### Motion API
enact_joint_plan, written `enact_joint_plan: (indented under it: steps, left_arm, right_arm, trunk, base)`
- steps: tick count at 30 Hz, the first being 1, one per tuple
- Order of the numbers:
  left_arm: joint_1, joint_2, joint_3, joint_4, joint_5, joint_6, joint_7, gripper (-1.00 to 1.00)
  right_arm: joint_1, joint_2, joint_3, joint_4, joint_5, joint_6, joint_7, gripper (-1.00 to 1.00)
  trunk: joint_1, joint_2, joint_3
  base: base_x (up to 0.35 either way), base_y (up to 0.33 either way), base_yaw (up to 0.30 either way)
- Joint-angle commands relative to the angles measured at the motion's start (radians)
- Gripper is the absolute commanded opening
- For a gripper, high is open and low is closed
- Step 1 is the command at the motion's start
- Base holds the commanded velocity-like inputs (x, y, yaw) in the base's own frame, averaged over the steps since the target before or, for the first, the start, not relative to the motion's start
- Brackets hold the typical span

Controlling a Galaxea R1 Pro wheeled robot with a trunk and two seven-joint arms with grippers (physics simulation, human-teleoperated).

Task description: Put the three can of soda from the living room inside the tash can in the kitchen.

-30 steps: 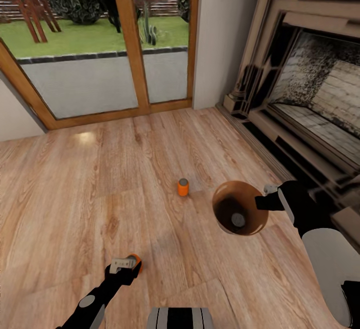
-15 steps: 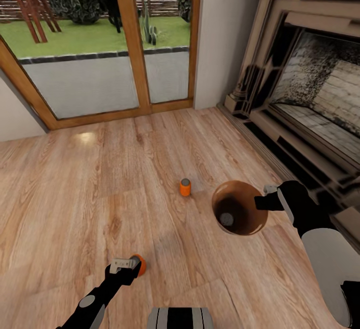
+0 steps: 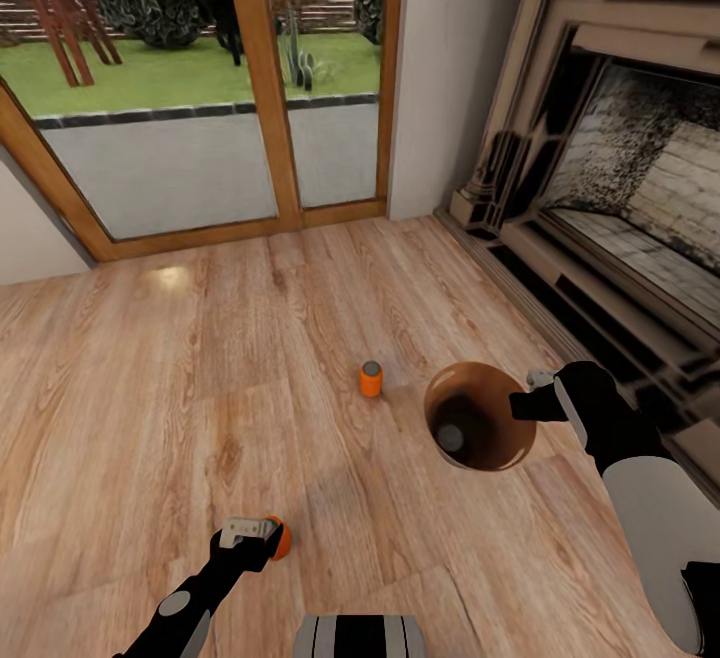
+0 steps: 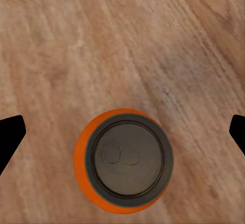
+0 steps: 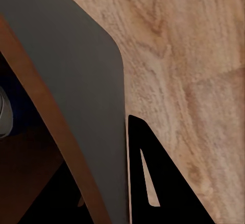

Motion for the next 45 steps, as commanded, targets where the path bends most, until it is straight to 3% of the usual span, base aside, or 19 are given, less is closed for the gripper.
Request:
enact_joint_plan:
  steps: [1, 13, 45]
  left_arm:
    - [0.000, 0.000, 0.000, 0.000, 0.000, 0.000, 0.000, 1.00]
    - [0.000, -0.001, 0.001, 0.000, -0.001, 0.001, 0.005, 1.00]
    - [0.000, -0.001, 0.000, -0.009, 0.000, 0.000, 0.000, 1.00]
  right_arm:
    - [0.000, 0.000, 0.000, 0.000, -0.019, 0.002, 0.003, -1.00]
    - [0.000, 0.000, 0.000, 0.000, -0.019, 0.002, -0.001, -1.00]
    - [0.000, 0.002, 0.000, 0.000, -0.019, 0.002, -0.029, -1.00]
  trunk:
    - [0.000, 0.000, 0.000]
    - [0.004, -0.002, -0.039]
    - [0.004, -0.002, -0.039]
  base:
    - [0.002, 0.000, 0.000]
    - [0.000, 0.000, 0.000]
    - [0.054, 0.000, 0.000]
